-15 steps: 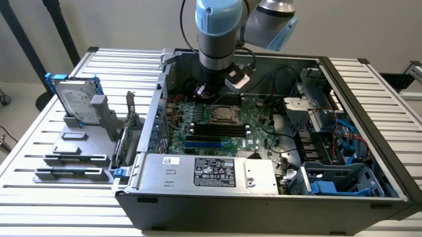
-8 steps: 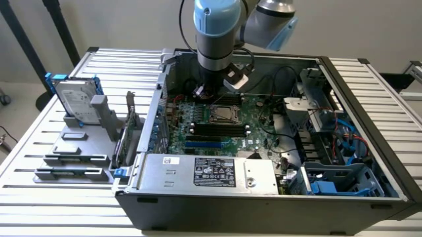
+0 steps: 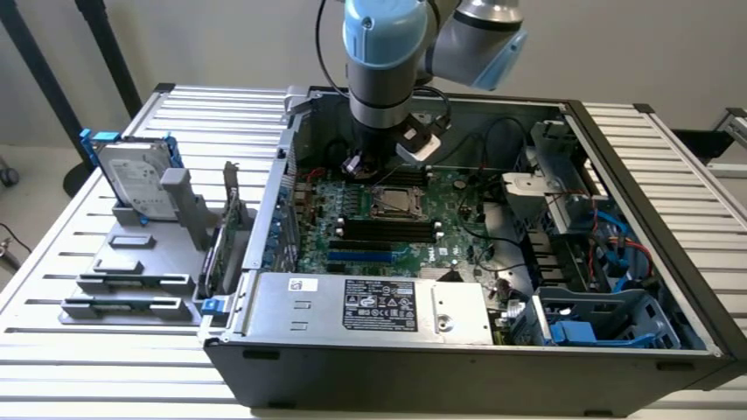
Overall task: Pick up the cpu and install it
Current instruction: 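Install the first cpu locking lever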
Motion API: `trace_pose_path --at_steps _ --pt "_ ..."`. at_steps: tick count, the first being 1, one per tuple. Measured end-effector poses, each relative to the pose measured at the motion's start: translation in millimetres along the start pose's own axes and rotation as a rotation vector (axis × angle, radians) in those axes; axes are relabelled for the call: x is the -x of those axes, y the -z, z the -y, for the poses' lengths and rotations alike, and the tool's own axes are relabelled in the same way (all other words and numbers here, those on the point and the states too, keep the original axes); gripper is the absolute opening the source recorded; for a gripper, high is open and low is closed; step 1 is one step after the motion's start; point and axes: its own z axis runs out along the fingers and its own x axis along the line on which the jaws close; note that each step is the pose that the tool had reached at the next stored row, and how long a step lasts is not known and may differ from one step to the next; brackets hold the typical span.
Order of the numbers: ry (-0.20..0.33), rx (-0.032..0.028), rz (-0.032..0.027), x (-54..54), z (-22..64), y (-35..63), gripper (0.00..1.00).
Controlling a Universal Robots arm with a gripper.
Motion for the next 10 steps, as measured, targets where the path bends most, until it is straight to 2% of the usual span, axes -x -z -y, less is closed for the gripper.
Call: trace_pose_path --at_steps 10 --pt "0.013 -0.0022 0.0028 1.0 -1.6 -3.9 0.11"
